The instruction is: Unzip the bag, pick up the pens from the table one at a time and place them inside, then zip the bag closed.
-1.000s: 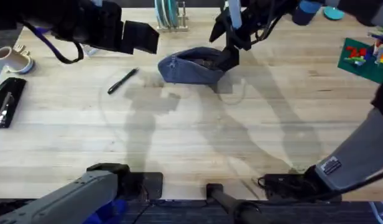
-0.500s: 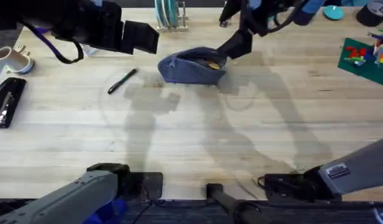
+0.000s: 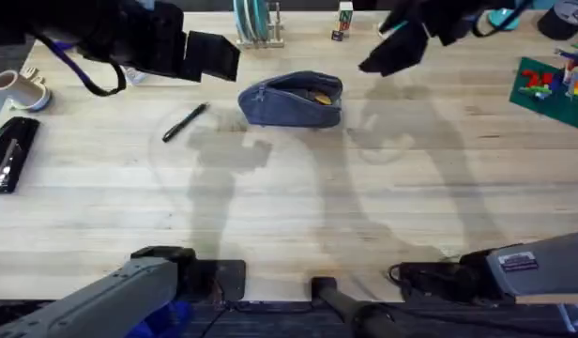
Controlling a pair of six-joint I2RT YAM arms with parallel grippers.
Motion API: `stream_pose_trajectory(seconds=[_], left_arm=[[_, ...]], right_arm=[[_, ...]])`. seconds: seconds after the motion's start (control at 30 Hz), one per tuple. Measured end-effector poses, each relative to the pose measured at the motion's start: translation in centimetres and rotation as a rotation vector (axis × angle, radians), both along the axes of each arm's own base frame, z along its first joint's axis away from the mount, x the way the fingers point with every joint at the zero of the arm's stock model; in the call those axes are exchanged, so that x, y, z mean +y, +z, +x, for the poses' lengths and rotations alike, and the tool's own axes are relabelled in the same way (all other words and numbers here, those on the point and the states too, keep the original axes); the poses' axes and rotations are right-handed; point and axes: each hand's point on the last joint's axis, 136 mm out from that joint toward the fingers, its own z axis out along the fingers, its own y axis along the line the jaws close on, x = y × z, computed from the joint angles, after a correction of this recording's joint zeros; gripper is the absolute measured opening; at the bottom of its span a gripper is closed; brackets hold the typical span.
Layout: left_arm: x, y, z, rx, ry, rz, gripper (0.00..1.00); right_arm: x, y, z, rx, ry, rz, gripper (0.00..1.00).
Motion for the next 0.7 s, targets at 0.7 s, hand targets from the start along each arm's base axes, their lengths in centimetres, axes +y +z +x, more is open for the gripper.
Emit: stream_pose_trajectory(seconds=[0.7], left_arm=[[0.0, -0.1, -0.1, 0.006, 0.0, 0.0, 0.995]], right_arm=[[-1.9, 6.7, -6.8, -0.242, -0.08, 0.041, 0.996]])
